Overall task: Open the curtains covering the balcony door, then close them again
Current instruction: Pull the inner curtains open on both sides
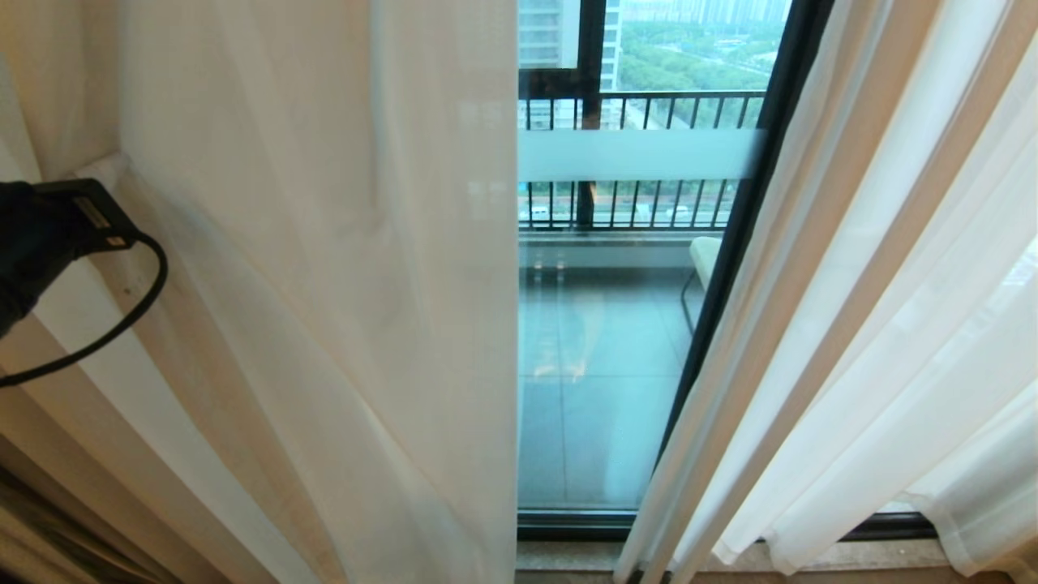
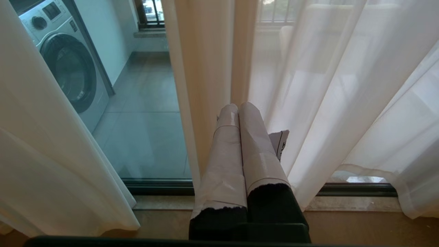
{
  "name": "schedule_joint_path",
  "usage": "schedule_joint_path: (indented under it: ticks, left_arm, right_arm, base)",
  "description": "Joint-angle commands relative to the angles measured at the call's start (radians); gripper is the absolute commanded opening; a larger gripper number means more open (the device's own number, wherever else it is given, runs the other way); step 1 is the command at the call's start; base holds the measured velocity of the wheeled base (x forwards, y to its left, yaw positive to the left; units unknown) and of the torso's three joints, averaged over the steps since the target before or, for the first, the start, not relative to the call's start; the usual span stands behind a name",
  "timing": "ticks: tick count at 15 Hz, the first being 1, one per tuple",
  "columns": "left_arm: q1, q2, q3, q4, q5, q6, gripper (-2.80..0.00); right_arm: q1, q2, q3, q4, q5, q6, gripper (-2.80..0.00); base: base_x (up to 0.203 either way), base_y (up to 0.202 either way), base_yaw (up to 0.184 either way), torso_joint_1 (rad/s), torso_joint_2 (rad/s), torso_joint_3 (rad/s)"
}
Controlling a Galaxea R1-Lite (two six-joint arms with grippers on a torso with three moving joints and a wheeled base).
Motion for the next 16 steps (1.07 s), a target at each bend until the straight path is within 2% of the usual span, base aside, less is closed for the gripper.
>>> schedule_joint_path:
  ticks: [1,16]
  left_arm:
    - [-0.001,0.000,-0.001,-0.006,0.001,-0.001,-2.80]
    - [-0.001,-0.002,0.000,-0.006,0.001,-0.001,-2.80]
  right_arm:
    - [0.000,0.000,0.000,0.000,0.000,0.000,-2.80]
    - [0.000,0.000,0.000,0.000,0.000,0.000,-2.80]
  base:
    - [0.000,0.189,0.003,0.001,0.00,0.002]
    - [0.000,0.189,0.000,0.002,0.00,0.001]
